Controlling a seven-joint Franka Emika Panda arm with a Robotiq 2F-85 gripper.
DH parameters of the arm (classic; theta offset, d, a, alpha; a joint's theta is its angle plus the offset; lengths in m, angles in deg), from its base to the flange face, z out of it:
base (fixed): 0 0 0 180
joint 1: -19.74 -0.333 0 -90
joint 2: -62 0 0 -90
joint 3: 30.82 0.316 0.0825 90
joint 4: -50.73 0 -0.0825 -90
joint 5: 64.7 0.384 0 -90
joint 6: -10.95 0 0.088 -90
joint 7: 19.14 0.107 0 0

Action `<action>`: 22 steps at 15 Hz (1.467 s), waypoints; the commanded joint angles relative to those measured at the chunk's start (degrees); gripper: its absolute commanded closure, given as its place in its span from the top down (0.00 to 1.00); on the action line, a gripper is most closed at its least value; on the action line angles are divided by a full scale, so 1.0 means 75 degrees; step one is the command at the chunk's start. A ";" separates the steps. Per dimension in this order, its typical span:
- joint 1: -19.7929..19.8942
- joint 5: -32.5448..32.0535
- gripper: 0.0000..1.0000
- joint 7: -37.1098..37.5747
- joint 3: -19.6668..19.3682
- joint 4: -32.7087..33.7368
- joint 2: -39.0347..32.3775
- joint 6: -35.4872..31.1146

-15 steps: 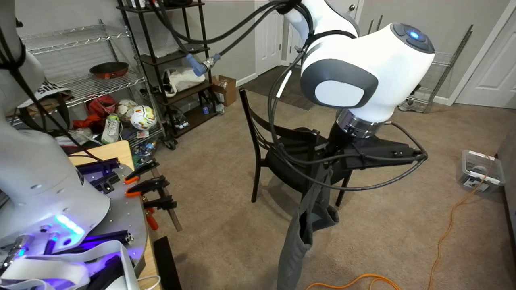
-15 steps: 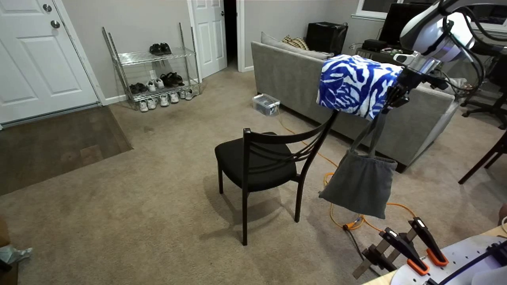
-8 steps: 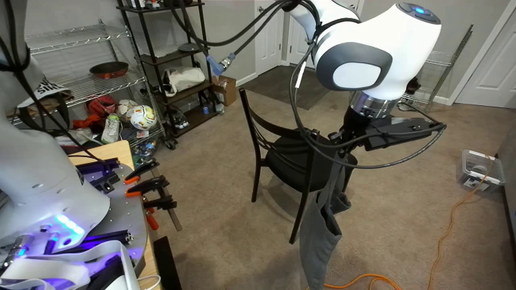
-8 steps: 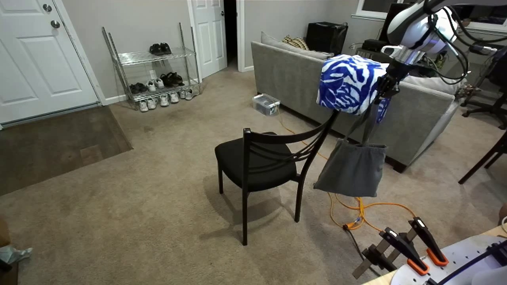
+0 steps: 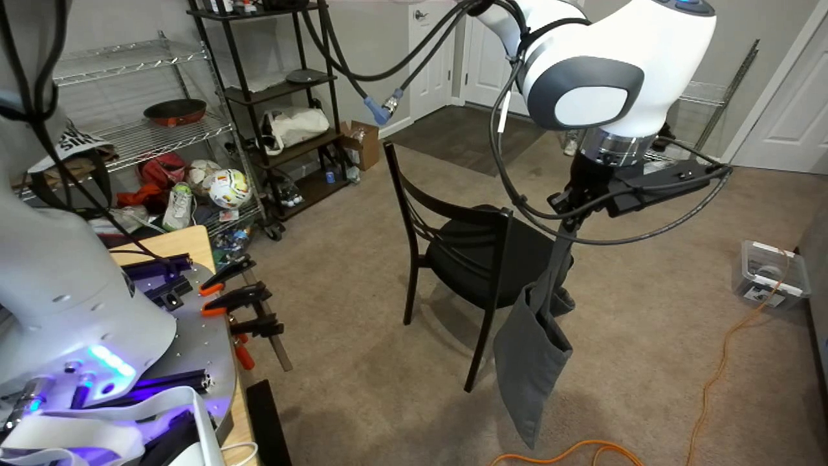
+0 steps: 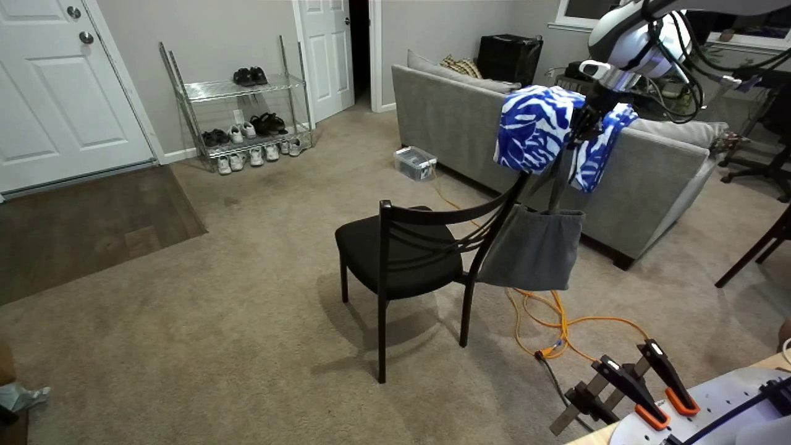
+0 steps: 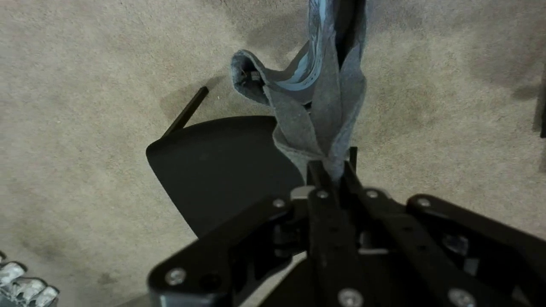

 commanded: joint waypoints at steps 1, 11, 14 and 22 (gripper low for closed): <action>0.0027 -0.0094 0.02 0.0228 0.0238 0.0541 -0.0235 -0.0153; -0.0394 -0.0163 0.02 0.0030 0.0732 0.0451 -0.0091 -0.0321; -0.0490 -0.0155 0.02 -0.0107 0.0885 0.0187 0.0109 -0.0184; -0.0240 -0.0050 0.02 -0.0520 0.0921 -0.0868 0.0894 -0.0113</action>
